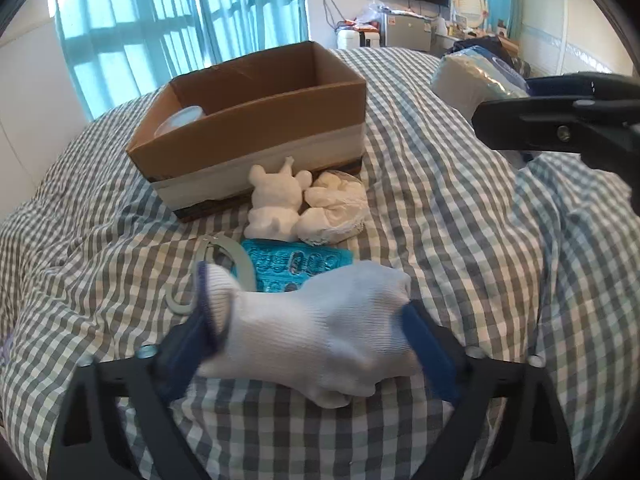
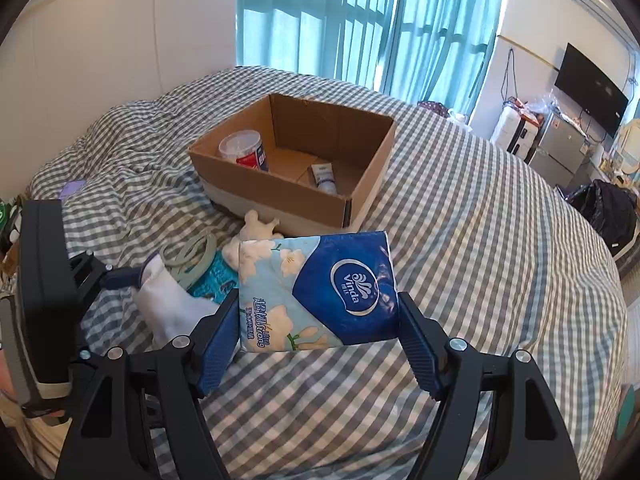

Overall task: Organize objects
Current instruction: 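Grasp the second white sock pair with the left tool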

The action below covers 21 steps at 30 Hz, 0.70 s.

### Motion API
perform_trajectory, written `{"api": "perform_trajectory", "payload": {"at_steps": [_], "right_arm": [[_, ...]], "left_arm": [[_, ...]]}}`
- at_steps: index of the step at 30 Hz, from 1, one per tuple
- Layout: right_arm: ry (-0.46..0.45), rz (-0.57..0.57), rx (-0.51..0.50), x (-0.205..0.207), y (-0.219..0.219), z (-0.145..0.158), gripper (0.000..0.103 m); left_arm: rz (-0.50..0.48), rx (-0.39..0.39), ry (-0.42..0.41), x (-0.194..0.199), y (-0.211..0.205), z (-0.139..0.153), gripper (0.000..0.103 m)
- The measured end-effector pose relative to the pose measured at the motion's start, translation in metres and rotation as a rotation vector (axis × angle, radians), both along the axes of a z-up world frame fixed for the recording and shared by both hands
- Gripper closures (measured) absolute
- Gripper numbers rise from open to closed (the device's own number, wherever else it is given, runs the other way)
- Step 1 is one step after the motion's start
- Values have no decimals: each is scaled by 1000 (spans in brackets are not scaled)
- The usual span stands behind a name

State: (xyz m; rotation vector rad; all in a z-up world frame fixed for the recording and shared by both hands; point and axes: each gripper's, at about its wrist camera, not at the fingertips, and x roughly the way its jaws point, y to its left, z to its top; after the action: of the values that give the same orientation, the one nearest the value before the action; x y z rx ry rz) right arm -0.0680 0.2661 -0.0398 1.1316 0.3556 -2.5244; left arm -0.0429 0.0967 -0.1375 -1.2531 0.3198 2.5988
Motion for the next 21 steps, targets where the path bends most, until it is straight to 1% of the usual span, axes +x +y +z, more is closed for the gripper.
{"api": "perform_trajectory", "payload": {"at_steps": [1,3,5,8,11,14,18,19,20,21], "right_arm": [[-9,-3,-1,2,2,-3,29],[-19,-7,-2,2,6,-8,29],[-35,-14,-11,1,10,-15,29],[-55,-28,-23,-1,13,-25,29],[-72,-37,-30,-3,13,-31,29],[-72,-37,-30,-2,11,-33,29],[-48,-47,-38,1,11,-23,29],[-44,-50,-39,1,10,-21,29],[-36,-51,-39,3,10,-18,29],[-32,-51,-38,3,9,-15,29]], "left_arm": [[-4,-12,2,-1,2,-4,0],[-11,-36,13,-3,6,-11,0],[-25,-38,26,-7,8,-17,0],[-25,-16,24,-15,4,-23,0],[-20,18,-9,-24,-1,-30,0],[-30,38,-24,-25,-5,-28,0],[-60,52,-37,-21,-8,-17,13],[-66,57,-42,-20,-9,-15,18],[-72,58,-46,-19,-10,-11,25],[-77,61,-46,-18,-11,-7,29]]}}
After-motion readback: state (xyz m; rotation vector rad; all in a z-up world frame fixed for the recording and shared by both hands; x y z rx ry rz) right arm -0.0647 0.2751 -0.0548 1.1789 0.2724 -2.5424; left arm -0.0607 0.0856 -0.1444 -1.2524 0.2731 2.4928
